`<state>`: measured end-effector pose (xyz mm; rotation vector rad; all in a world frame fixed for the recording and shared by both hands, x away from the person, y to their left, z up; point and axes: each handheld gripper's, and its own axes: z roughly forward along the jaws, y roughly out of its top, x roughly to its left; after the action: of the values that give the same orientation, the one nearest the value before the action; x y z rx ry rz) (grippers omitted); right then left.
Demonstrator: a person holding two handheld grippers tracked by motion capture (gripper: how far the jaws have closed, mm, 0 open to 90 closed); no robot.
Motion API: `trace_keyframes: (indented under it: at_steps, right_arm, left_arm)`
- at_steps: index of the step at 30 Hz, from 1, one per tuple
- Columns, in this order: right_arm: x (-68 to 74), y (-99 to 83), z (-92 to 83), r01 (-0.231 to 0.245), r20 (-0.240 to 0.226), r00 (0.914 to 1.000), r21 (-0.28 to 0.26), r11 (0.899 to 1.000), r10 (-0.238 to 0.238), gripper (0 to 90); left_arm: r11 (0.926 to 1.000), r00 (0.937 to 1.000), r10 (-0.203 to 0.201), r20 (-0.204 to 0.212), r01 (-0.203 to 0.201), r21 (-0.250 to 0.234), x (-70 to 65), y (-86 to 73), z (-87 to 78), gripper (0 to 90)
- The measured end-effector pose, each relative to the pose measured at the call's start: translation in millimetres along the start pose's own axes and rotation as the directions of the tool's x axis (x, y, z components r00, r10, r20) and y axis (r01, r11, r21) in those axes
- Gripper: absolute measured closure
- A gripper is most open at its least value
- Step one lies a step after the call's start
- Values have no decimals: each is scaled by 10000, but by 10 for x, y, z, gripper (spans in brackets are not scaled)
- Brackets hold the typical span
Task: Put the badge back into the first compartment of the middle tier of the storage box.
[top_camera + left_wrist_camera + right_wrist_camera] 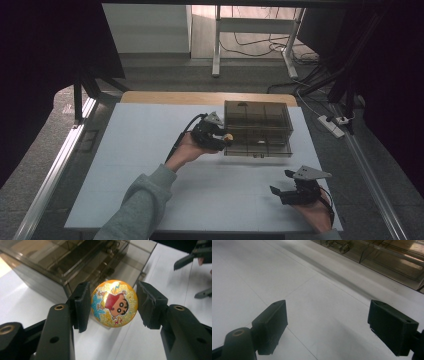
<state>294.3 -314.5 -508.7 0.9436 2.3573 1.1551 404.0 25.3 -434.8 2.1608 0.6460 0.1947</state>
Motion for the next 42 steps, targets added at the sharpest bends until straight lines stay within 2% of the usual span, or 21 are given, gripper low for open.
trace_keyframes:
  at_steps: [5,8,16,24,26,28,32,36,42]
  right_arm:
    - [1,3,-3,13,34,10000,-10,10000,-13,159]
    - [2,8,-4,21,46,10000,-29,10000,-21,159]
    - [-1,8,-5,6,28,10000,-13,10000,-6,159]
    - [-1,10,-3,34,30,10000,-14,10000,-34,160]
    - [-1,9,1,21,24,10000,-17,10000,-21,160]
    - [0,9,0,24,20,10000,10,10000,-24,160]
    - [-1,7,0,26,15,10000,25,10000,-26,160]
    - [-1,6,2,27,20,10000,36,10000,-27,160]
    - [-1,4,3,28,24,10000,51,10000,-28,160]
  left_arm:
    - [10000,10000,87,-49,-87,-12,-15,126,71,474]
    - [9998,9997,208,114,-208,13,-30,177,143,473]
    - [9980,9986,404,341,-420,473,-56,187,341,473]
    - [9984,9992,152,363,-172,536,7,146,458,471]
    - [9983,9994,114,313,-132,569,17,141,473,454]
    - [9981,9994,67,345,-88,610,20,137,484,394]
    - [9984,9988,5,498,-33,558,18,133,460,364]
    - [9989,9984,-39,557,13,478,9,134,419,354]
    - [9992,9984,107,558,-129,385,-17,110,334,342]
